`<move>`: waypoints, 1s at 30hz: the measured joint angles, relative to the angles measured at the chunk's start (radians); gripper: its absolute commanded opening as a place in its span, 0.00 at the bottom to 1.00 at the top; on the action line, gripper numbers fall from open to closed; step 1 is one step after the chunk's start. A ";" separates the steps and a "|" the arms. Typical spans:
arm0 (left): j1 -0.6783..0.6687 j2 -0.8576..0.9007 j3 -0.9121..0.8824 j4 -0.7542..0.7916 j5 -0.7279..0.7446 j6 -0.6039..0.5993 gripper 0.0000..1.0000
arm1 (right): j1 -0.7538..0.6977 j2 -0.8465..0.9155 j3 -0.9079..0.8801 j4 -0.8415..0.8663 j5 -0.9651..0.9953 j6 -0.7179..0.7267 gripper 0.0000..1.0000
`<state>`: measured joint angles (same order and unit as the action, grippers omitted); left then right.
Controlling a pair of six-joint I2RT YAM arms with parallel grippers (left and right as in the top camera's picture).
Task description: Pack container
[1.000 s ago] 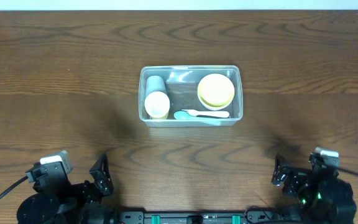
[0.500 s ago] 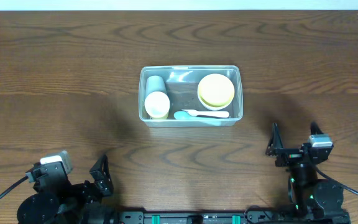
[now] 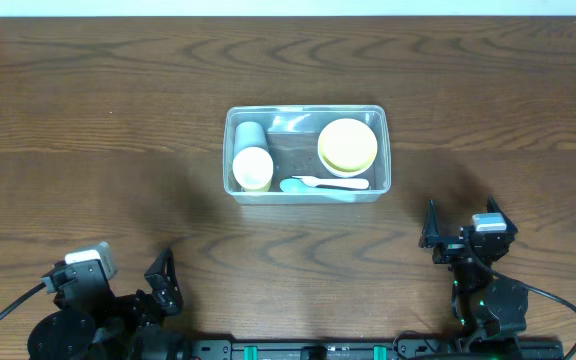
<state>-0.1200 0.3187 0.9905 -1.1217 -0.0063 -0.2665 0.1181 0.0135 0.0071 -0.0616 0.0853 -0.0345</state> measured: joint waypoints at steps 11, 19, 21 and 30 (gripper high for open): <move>0.000 0.000 0.000 0.000 0.000 0.000 0.98 | 0.000 0.000 0.000 0.000 0.000 -0.004 0.99; 0.000 0.000 0.000 0.000 0.000 0.000 0.98 | 0.000 0.000 0.000 0.000 0.000 -0.003 0.99; 0.000 0.000 0.000 0.000 0.000 0.000 0.98 | 0.000 0.000 0.000 0.000 0.000 -0.003 0.99; 0.047 -0.003 -0.060 0.001 -0.027 0.037 0.98 | 0.000 0.000 0.000 0.000 0.001 -0.004 0.99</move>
<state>-0.0731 0.3153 0.9306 -1.1210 -0.0338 -0.2298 0.1181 0.0135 0.0071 -0.0612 0.0860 -0.0383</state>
